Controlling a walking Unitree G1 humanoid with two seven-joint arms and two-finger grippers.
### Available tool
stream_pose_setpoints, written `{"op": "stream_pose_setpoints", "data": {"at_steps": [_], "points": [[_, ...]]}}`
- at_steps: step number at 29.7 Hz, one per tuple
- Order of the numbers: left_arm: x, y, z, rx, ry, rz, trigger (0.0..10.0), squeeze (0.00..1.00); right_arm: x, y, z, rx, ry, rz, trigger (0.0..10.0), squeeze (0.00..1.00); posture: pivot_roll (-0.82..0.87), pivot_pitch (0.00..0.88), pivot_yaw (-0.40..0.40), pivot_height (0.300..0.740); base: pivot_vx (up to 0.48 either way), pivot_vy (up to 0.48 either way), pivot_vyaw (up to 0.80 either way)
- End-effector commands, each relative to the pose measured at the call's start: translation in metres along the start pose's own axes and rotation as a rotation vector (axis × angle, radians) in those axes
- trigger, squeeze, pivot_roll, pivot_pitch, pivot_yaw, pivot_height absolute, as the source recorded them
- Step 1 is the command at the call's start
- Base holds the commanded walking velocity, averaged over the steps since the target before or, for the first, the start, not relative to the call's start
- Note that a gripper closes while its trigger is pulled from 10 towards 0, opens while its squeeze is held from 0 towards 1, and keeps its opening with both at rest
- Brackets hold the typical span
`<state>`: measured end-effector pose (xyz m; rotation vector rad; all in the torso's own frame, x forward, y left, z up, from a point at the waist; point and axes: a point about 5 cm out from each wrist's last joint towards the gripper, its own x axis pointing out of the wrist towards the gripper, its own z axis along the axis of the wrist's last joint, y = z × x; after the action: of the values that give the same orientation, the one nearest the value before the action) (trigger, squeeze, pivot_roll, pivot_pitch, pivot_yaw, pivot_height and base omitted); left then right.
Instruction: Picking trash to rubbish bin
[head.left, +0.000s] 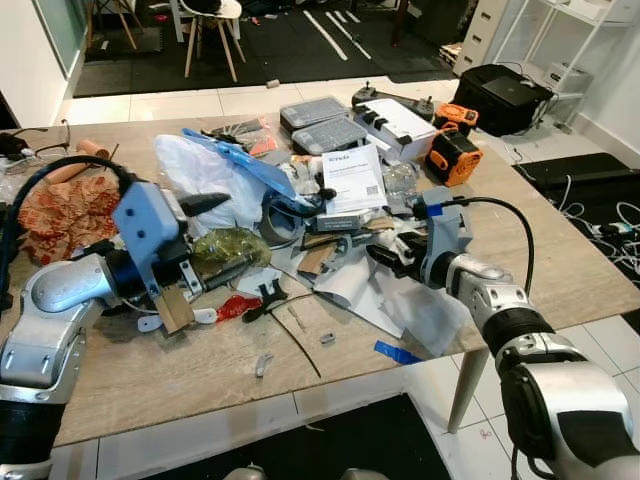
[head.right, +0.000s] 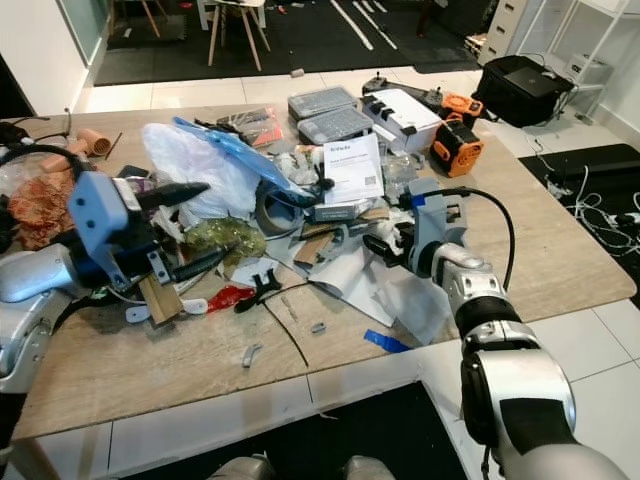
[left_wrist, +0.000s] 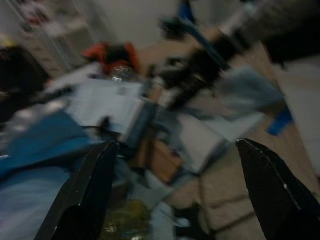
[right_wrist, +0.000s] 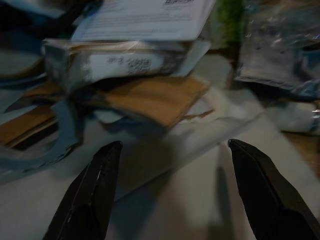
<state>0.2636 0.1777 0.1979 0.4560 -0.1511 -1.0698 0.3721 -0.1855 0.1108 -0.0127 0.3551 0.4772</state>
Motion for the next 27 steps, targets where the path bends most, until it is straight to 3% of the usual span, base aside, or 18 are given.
{"op": "stream_pose_setpoints", "data": {"at_steps": [1,8,14,18,27], "points": [[0.006,-0.006,0.001,0.043,0.069,-0.105,10.0,0.00,0.002,0.000,-0.003,-0.020,0.063,-0.031,10.0,0.00,0.00,0.000,-0.062,0.740,0.000,0.000,0.00],[0.009,-0.008,0.001,0.063,0.086,-0.135,10.0,0.00,0.006,0.004,-0.004,-0.018,0.082,-0.043,10.0,0.00,0.00,0.000,-0.059,0.740,0.000,0.000,0.00],[0.014,-0.002,0.002,0.107,0.107,-0.108,10.0,0.00,0.011,0.010,0.004,0.065,0.033,-0.024,10.0,0.00,0.00,0.000,-0.056,0.740,0.000,0.000,0.00],[0.024,0.000,0.008,0.127,0.084,-0.106,10.0,0.00,0.017,0.020,0.020,0.129,-0.040,0.060,10.0,0.00,0.01,0.000,-0.058,0.740,0.000,0.000,0.00],[0.036,-0.004,0.017,0.147,0.051,-0.136,10.0,0.00,0.021,0.030,0.029,0.146,-0.070,0.149,10.0,0.00,0.01,0.000,-0.059,0.740,0.000,0.000,0.00]]}}
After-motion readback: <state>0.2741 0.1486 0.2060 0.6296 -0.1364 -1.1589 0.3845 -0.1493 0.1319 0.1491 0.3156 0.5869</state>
